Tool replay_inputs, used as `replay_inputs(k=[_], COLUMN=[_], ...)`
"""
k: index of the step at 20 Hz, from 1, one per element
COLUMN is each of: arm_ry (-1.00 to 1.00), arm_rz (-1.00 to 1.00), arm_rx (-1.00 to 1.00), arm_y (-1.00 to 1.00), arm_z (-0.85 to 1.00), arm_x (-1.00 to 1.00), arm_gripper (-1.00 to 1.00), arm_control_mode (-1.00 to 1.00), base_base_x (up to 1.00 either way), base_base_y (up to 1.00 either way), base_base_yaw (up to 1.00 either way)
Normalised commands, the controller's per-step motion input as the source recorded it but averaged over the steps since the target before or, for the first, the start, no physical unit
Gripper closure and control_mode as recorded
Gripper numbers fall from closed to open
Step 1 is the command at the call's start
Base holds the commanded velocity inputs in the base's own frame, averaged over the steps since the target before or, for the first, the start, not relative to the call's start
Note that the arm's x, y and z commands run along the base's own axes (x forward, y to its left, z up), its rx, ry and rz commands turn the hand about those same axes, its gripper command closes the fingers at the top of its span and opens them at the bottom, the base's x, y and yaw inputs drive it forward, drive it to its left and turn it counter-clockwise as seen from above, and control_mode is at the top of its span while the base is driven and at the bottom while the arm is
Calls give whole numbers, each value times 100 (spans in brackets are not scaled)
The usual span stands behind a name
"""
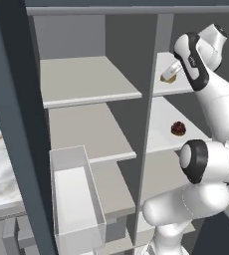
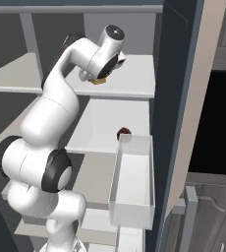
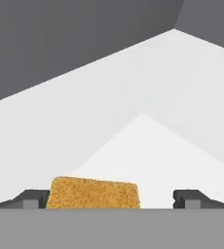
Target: Take the cakes from the fridge and place them on the empty tray on the dining counter.
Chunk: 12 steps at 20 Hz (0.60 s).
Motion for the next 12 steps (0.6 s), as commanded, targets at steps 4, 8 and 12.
replay_inputs(k=[4,8,12], arm_ry=[10,5,0], arm_rz=[0,0,0], arm_rx=[0,0,0], arm_y=[-2,0,0], arm_z=[-40,-44,-32], arm_x=[-15,-21,-4], arm_gripper=[-100,-100,-100], arm_control_mode=[-100,-100,-100], base_base_x=[0,0,0], base_base_y=[0,0,0], base_base_yaw=[0,0,0])
